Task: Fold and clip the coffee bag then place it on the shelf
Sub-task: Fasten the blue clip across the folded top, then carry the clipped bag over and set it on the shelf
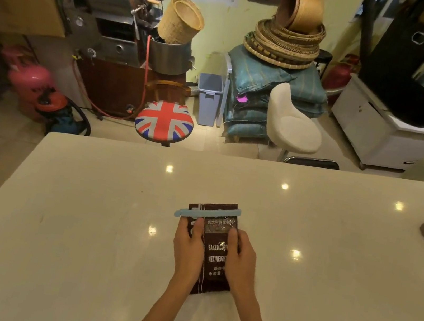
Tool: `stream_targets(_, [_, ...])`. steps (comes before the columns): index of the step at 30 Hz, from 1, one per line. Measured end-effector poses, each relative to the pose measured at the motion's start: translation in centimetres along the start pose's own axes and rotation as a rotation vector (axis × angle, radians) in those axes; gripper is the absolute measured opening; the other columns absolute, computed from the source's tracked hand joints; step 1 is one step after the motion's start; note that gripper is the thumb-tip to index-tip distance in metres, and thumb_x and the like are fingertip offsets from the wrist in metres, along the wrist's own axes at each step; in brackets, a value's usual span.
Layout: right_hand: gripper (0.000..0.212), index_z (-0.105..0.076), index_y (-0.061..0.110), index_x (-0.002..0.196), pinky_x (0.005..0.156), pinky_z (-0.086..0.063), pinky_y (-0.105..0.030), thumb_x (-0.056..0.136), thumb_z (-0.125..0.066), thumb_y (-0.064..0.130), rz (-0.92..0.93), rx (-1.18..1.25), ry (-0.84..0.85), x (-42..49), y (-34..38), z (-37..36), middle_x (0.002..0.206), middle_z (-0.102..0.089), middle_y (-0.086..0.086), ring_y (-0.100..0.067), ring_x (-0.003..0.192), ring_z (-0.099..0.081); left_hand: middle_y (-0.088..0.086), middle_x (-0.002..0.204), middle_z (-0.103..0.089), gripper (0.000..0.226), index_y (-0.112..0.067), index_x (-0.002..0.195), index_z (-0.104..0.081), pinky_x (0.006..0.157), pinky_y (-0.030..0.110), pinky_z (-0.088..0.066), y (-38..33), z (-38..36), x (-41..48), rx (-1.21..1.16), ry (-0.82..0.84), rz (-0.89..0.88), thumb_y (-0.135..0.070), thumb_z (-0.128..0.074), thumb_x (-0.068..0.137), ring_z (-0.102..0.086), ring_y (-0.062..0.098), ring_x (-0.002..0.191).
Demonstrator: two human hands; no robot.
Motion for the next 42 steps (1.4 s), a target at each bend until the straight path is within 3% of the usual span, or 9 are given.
stream_targets(6, [0.051,-0.066,0.009,0.094,0.069,-0.058,-0.033,0.104,-0.03,0.045,-0.246,0.275,0.071,3.4,1.3,2.7,0.088,-0.074,-0.013,-0.026,0.084,-0.073,0.007,0.108,-0.071,0.028,-0.013,0.121,-0.058,0.072,0.02,-0.057,-2.5,-2.9,1.0,0.005,-0.023,0.014,-0.026,-0.042,0.102,-0.071,0.014,0.095])
stream_targets(8, [0.054,-0.069,0.02,0.098,0.076,-0.059,-0.037,0.102,-0.026,0.051,-0.325,0.341,0.212,4.2,1.4,4.0,0.092,-0.077,-0.008,-0.023,0.087,-0.075,0.009,0.106,-0.072,0.028,-0.011,0.119,-0.058,0.071,0.024,-0.057,-3.2,-4.0,1.3,0.004,-0.049,0.013,-0.026,-0.043,0.102,-0.072,0.016,0.092])
stream_targets(12, [0.029,-0.057,0.033,0.111,0.067,-0.058,-0.018,0.099,-0.035,0.049,-0.129,0.171,0.442,3.8,1.3,5.4,0.1,-0.072,0.007,0.003,0.086,-0.071,0.008,0.104,-0.071,0.028,-0.009,0.117,-0.058,0.071,0.024,-0.056,-4.0,-5.3,1.0,0.013,-0.155,-0.006,-0.027,-0.042,0.102,-0.071,0.015,0.09])
stream_targets(18, [0.028,-0.058,0.029,0.1,0.056,-0.056,-0.019,0.101,-0.034,0.043,0.017,0.036,0.299,2.9,2.4,5.0,0.082,-0.071,0.007,0.001,0.071,-0.07,-0.004,0.11,-0.065,0.029,-0.028,0.127,-0.043,0.064,0.013,-0.055,-4.7,-3.8,-2.8,0.005,-0.105,0.008,-0.038,-0.04,0.1,-0.07,0.003,0.088])
stream_targets(24, [0.023,-0.055,0.042,0.089,0.057,-0.056,-0.018,0.103,-0.037,0.037,0.093,0.099,0.508,-4.3,6.2,-1.1,0.083,-0.069,0.012,0.009,0.074,-0.068,-0.006,0.107,-0.067,0.022,-0.026,0.12,-0.046,0.065,0.016,-0.056,-4.0,5.1,-9.5,0.033,-0.371,-0.042,-0.034,-0.041,0.1,-0.07,-0.005,0.084])
stream_targets(33, [0.033,-0.064,0.024,0.101,0.063,-0.057,-0.019,0.091,-0.044,0.048,0.152,0.129,1.192,-30.0,10.7,-15.1,0.088,-0.074,0.003,-0.008,0.08,-0.073,-0.001,0.097,-0.073,0.014,-0.022,0.107,-0.057,0.065,0.018,-0.056,-3.0,29.9,-28.2,-0.118,-0.95,-0.153,-0.025,-0.045,0.099,-0.071,0.002,0.083])
stream_targets(35, [0.025,-0.061,0.019,0.112,0.065,-0.057,-0.016,0.096,-0.049,0.034,0.135,0.136,1.452,-37.5,10.8,-18.0,0.098,-0.072,0.004,-0.004,0.083,-0.073,-0.001,0.095,-0.074,0.014,-0.019,0.107,-0.058,0.062,0.016,-0.055,-1.9,35.7,-34.4,-0.116,-1.094,-0.16,-0.023,-0.049,0.098,-0.072,0.002,0.081])
stream_targets(39, [0.04,-0.056,0.038,0.118,0.084,-0.061,-0.032,0.085,-0.075,0.025,0.171,-0.02,1.937,-52.2,9.5,-21.6,0.108,-0.074,0.005,-0.008,0.099,-0.073,-0.005,0.101,-0.074,0.012,-0.031,0.106,-0.059,0.073,0.017,-0.054,1.2,43.9,-47.5,-0.099,-1.411,-0.148,-0.027,-0.053,0.096,-0.071,0.003,0.089])
stream_targets(42, [0.043,-0.061,0.039,0.117,0.087,-0.06,-0.038,0.081,-0.078,0.023,0.249,-0.073,2.134,-61.8,9.3,-22.5,0.111,-0.076,0.006,-0.014,0.102,-0.073,-0.002,0.114,-0.07,0.026,-0.026,0.122,-0.054,0.076,0.018,-0.055,3.5,47.2,-56.0,-0.136,-1.582,-0.141,-0.025,-0.054,0.096,-0.07,0.005,0.097])
Point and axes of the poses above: each hand's wrist, its own x-axis towards the middle knuckle, its own z-axis out of the back of the hand, y = z × x, the point moved 2 cm from there along x, towards the middle knuckle
